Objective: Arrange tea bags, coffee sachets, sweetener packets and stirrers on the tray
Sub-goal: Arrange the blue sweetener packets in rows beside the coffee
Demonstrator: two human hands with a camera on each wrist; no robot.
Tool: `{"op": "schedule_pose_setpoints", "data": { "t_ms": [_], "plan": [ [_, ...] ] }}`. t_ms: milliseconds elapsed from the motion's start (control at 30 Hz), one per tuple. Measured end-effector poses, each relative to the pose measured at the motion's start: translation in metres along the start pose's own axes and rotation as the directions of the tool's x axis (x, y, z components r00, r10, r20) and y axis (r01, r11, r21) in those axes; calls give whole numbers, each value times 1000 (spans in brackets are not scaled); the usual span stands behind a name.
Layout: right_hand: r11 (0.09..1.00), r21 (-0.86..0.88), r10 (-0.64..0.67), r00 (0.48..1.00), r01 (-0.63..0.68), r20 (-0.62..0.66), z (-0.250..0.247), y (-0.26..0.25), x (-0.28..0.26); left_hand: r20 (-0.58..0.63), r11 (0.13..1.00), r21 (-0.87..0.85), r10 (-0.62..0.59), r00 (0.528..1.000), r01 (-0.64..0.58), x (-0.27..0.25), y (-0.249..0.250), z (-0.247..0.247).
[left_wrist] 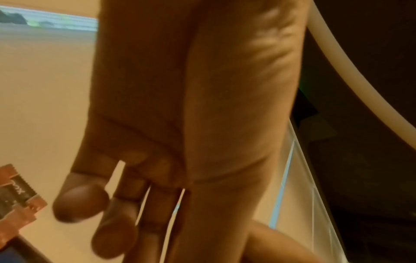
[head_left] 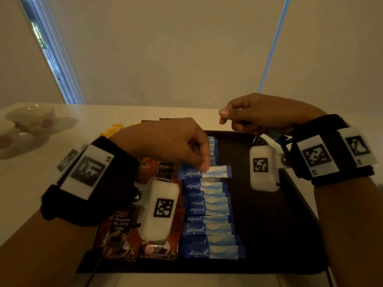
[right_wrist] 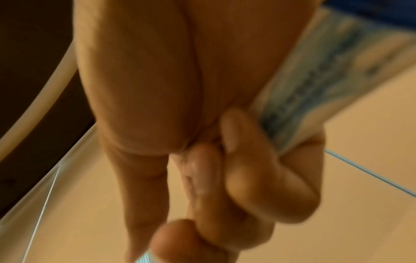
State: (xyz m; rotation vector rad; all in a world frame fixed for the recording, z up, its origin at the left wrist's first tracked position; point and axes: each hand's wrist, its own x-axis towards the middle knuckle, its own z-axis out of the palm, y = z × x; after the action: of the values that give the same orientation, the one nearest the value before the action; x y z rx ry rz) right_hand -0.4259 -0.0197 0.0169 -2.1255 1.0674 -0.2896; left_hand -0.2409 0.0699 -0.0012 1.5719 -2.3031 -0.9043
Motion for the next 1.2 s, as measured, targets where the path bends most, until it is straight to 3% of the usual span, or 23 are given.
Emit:
{"op": "schedule_pose_setpoints", "data": {
  "t_ms": [100,233,633,933,1000,1100,1200],
  "plan": [
    [999,30,-24,1000,23,9,1,-3,-2,109,992,126,-4,994,-9,9,4,15],
    [1000,13,-23,999,23,25,3,-6,-3,190,986,162,4,982,-35,15,4,27],
    [1000,16,3,1000,-3,23,5,-5,-4,136,985,139,82,987,-101,19,3,35],
    [1000,-23,15,999,-14,44,9,-7,-1,202,978,201,7,979,-48,18,1,34],
    [1000,-21,-1,998,3,63,11,-9,-1,140,969,245,-16,990,-19,16,2,27],
    [995,100,-32,993,20,113,17,-13,-1,-92,978,206,-22,996,40,9,4,11],
    [949,314,-86,980,25,182,25,-18,2,-385,1000,18,3,923,5,1,4,-3]
  ]
}}
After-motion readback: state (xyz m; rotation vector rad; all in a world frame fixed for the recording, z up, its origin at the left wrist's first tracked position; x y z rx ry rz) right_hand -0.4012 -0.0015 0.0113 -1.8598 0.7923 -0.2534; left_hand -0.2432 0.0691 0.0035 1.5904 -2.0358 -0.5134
